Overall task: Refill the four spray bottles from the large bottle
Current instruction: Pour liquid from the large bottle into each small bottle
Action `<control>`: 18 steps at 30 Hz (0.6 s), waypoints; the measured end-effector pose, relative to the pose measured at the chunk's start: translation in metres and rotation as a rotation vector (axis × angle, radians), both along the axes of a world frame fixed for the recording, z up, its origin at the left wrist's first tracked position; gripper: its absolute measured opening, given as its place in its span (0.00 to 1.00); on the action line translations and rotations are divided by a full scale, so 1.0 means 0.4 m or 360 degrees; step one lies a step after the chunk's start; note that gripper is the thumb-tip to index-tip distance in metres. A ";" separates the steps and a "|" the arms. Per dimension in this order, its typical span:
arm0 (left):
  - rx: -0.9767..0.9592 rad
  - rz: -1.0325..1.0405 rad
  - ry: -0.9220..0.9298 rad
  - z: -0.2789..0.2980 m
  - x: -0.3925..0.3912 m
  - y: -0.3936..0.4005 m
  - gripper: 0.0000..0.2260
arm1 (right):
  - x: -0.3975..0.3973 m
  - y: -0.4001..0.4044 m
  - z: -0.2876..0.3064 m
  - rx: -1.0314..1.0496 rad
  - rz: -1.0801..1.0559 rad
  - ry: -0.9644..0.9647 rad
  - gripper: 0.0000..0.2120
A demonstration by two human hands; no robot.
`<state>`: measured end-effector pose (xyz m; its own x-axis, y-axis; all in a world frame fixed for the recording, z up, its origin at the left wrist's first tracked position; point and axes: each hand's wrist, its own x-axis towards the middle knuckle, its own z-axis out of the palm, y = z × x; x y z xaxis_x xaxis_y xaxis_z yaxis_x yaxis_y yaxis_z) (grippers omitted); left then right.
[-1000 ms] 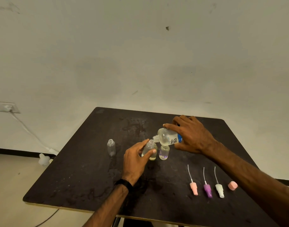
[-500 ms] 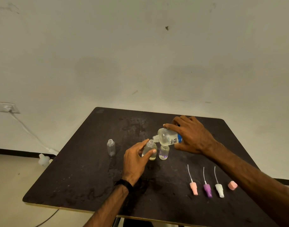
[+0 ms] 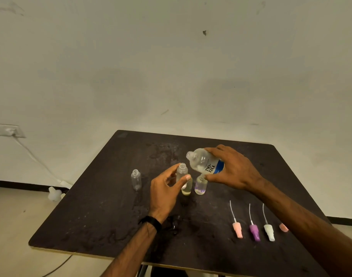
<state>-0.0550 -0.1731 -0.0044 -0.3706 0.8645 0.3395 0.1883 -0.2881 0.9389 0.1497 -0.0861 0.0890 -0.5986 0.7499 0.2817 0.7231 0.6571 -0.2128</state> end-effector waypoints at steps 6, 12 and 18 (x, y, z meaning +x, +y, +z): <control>-0.0058 0.0056 0.0028 -0.029 -0.038 0.015 0.19 | 0.024 -0.009 0.001 -0.0516 -0.0204 0.0955 0.31; -0.0249 0.0019 -0.0033 -0.085 -0.080 0.044 0.18 | 0.097 0.006 -0.024 -0.0574 -0.0386 0.1170 0.31; -0.0326 -0.0079 -0.0059 -0.100 -0.094 0.076 0.17 | 0.153 0.013 -0.054 -0.0617 -0.0466 0.1223 0.31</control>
<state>-0.0925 -0.1428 -0.0444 -0.3350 0.9315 0.1417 0.1430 -0.0984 0.9848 0.2108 -0.0807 0.0675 -0.1208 0.9678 0.2207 0.4176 0.2513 -0.8732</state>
